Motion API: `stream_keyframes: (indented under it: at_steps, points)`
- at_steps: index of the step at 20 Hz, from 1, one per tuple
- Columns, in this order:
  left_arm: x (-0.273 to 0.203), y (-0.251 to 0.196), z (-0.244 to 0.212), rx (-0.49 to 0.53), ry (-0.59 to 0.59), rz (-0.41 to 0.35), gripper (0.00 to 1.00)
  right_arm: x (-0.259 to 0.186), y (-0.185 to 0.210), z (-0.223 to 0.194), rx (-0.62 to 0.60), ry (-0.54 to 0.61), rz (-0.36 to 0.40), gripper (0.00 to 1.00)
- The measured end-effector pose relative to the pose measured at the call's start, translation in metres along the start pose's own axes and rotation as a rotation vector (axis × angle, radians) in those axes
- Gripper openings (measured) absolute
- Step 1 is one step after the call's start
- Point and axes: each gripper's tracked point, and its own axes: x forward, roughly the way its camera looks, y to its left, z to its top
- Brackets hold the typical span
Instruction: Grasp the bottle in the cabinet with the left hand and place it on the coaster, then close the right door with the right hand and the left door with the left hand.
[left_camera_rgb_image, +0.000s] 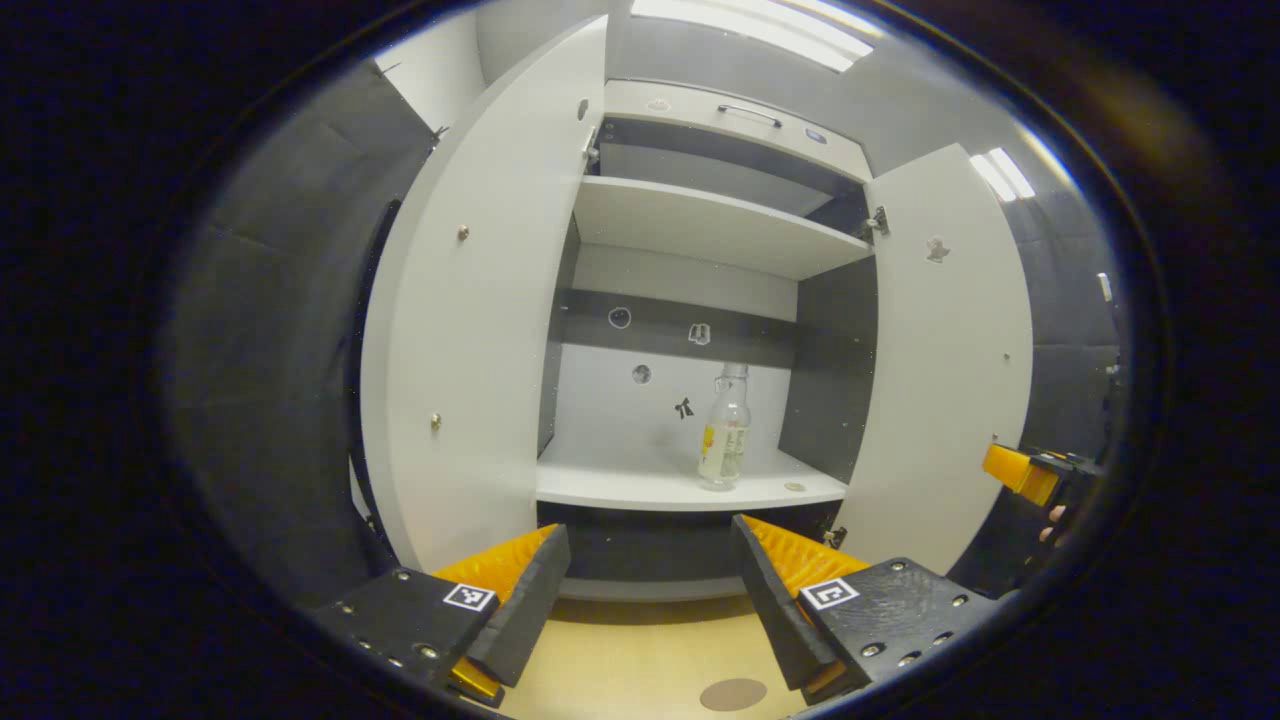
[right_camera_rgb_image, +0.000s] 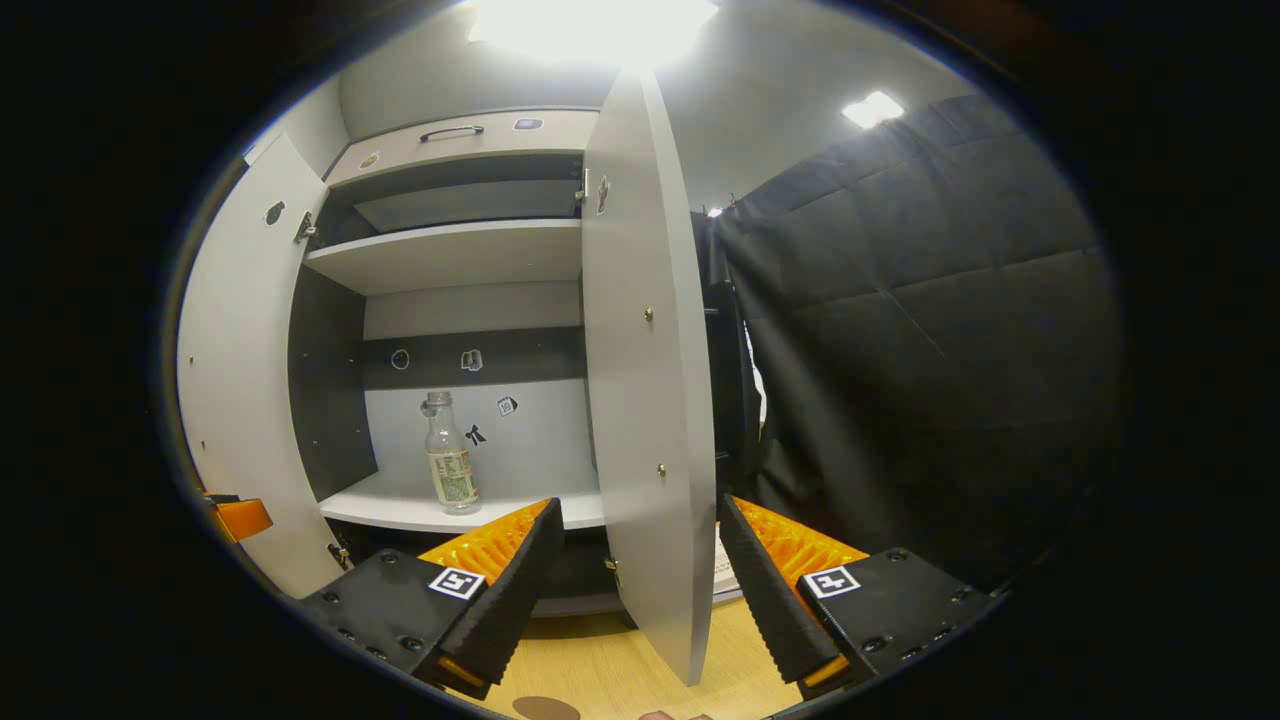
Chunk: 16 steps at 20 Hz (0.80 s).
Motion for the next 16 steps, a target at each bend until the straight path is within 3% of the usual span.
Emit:
stream_keyframes:
  at_steps: [3,8,16]
  points:
    - [0.001,0.0,-0.001,0.022,-0.001,0.004,0.94,-0.002,-0.008,-0.001,0.001,-0.002,-0.032,1.0]
    - [0.01,-0.006,0.001,0.021,-0.005,-0.014,0.94,-0.007,-0.019,0.002,-0.002,-0.01,-0.062,0.96]
    - [0.082,-0.021,0.042,0.029,-0.05,-0.06,0.94,-0.022,-0.068,0.004,0.006,-0.014,-0.188,1.0]
